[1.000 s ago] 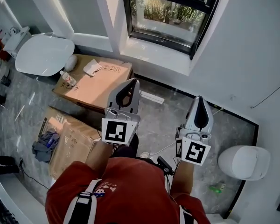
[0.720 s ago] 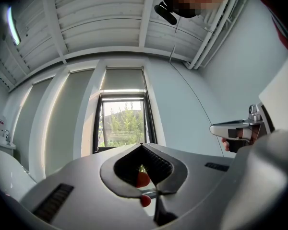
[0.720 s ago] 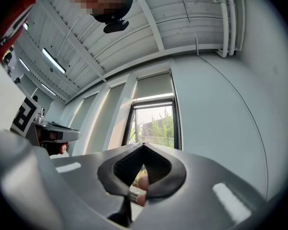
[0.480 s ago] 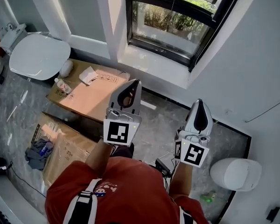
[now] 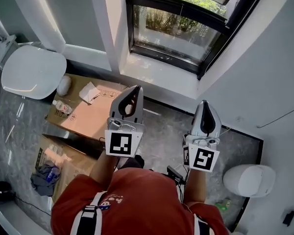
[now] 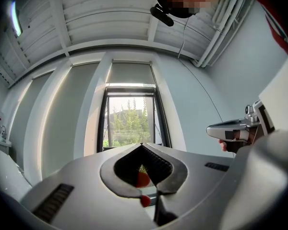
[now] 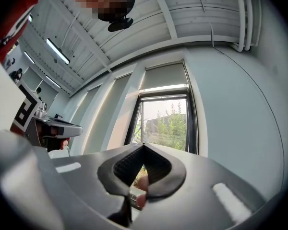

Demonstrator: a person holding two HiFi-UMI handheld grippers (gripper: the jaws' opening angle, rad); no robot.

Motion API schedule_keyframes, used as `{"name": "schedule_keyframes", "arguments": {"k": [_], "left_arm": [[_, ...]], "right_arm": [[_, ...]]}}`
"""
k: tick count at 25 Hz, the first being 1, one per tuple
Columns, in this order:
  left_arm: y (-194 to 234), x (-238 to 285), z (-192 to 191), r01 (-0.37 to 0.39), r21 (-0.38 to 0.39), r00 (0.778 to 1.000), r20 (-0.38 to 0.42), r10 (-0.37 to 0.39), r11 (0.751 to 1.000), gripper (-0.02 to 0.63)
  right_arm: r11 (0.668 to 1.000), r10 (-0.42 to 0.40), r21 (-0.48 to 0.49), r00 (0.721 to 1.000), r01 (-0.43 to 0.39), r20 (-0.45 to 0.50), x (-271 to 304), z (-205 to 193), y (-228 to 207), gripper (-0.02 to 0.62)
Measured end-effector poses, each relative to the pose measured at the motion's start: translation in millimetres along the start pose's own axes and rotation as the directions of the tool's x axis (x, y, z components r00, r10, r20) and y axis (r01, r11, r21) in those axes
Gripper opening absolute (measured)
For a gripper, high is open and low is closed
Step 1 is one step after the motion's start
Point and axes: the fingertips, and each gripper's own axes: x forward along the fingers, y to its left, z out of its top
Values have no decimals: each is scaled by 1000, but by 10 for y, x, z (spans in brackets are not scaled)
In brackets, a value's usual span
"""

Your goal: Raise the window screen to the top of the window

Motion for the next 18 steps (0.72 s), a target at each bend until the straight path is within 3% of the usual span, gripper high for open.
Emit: {"name": "schedule_keyframes", "arguments": {"k": [10, 18], "left_arm": [[528, 378, -123, 15, -31, 1000, 22, -14, 999, 5], [684, 637, -249, 13, -21, 1000, 22, -12, 1000, 5]], "right_arm": [[999, -23, -30, 1000, 23, 3, 573, -93, 235, 9], [999, -33, -13, 999, 33, 10, 842, -259, 226, 9]]}}
